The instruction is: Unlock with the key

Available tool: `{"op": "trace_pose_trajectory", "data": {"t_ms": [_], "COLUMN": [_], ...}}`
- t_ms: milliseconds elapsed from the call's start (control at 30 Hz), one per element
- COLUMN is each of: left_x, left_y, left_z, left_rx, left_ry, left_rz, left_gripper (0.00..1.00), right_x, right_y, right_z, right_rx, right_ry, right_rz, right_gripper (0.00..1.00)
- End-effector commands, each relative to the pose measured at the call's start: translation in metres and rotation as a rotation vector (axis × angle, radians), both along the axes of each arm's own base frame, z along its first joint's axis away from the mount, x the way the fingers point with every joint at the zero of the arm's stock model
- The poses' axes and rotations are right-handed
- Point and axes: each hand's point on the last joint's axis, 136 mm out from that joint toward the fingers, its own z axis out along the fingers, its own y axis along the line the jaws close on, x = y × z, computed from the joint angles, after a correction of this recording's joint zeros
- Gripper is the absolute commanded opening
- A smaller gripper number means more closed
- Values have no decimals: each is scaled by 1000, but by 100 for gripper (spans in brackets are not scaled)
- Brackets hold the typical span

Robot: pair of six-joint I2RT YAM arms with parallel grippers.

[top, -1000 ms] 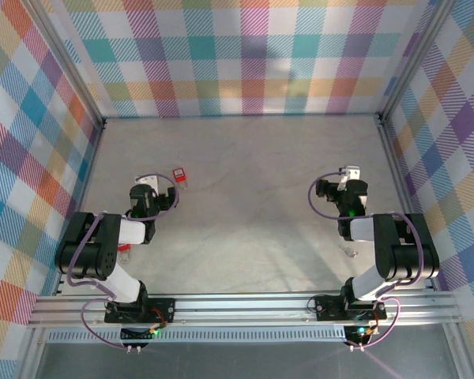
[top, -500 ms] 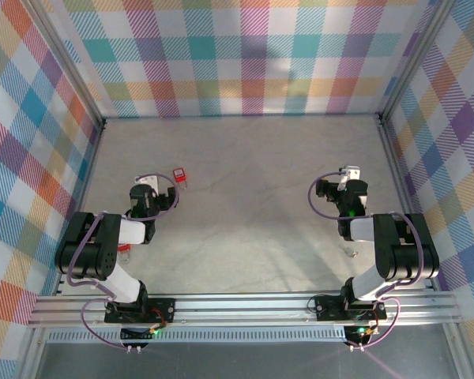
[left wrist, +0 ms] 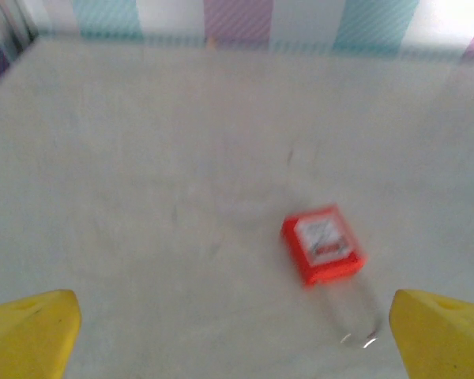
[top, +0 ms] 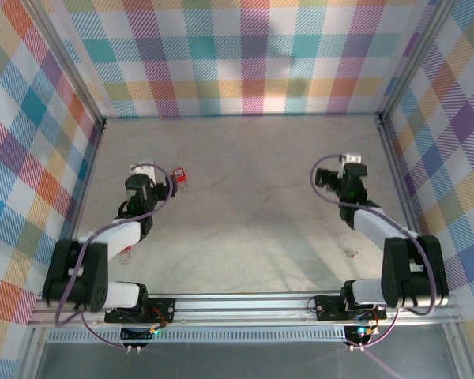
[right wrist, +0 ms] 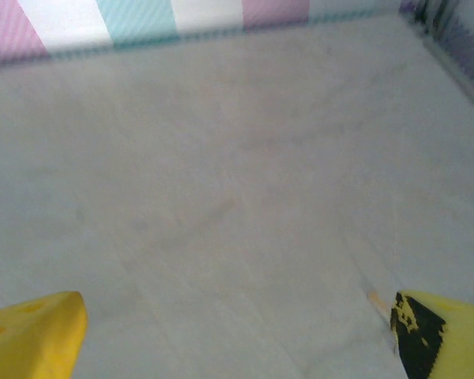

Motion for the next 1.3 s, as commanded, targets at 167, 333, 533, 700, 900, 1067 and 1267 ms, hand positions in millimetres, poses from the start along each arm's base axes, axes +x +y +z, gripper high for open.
{"op": "trace_pose_trajectory", "data": {"t_ms": [167, 333, 533, 700, 900, 1067, 1267], "left_x": [-27, -49, -71, -87, -98, -101, -102], "left_y": [-41, -75, -106, -120, -126, -126, -128], "left_z": [76, 82, 76, 69, 57, 53, 48], "left_rx": [-282, -393, -465, -452, -469, -479, -489], "left_ry": [119, 193, 258, 322, 360, 358, 378], "left_rz": [-49, -167, -260, -298, -315, -314, -315], "left_gripper": [100, 100, 100, 100, 100, 100, 100], "right_x": [-96, -148, -191, -203, -222, -226, -231], "right_y": [20, 14, 1, -14, -25, -35, -42], "right_z": [39, 23, -31, -65, -89, -103, -110], "right_rx": [318, 382, 542, 597, 534, 496, 483], "right_ry": [354, 601, 781, 833, 923, 963, 985], "right_rz": [-78, -230, -427, -546, -629, -687, -736], "right_gripper": [99, 94, 90, 74, 66, 59, 50]}}
